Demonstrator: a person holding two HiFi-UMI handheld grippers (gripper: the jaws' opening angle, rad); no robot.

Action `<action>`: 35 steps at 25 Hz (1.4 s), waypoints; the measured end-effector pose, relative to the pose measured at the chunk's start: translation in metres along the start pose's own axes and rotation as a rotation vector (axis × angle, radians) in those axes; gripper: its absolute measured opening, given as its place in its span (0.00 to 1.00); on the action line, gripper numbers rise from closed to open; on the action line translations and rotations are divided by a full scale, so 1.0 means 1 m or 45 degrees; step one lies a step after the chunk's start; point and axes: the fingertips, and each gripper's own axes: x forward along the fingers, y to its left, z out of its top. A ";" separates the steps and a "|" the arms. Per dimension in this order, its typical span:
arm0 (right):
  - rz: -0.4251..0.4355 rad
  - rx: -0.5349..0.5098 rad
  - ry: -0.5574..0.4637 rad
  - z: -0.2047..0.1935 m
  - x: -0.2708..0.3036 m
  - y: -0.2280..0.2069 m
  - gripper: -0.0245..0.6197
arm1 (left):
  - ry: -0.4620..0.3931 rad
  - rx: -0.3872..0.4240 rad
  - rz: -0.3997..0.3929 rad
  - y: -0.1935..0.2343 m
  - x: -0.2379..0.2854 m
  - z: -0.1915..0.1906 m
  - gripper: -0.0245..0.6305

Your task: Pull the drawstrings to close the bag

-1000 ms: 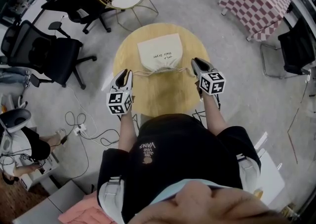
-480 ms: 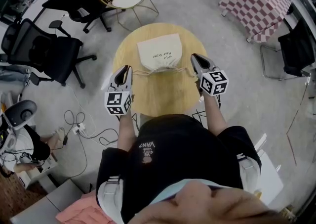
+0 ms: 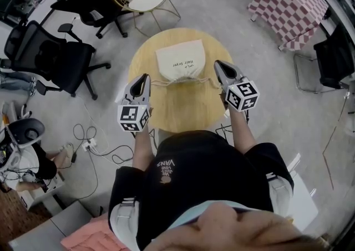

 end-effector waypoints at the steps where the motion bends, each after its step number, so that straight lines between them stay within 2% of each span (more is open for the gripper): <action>1: 0.005 -0.004 -0.005 0.002 0.000 0.002 0.04 | -0.006 0.000 -0.002 -0.001 -0.001 0.001 0.09; 16: 0.051 -0.067 -0.057 0.022 -0.014 0.025 0.04 | -0.109 0.052 -0.031 -0.019 -0.015 0.027 0.07; 35: 0.098 -0.116 -0.073 0.030 -0.024 0.042 0.03 | -0.131 0.090 -0.035 -0.033 -0.026 0.043 0.07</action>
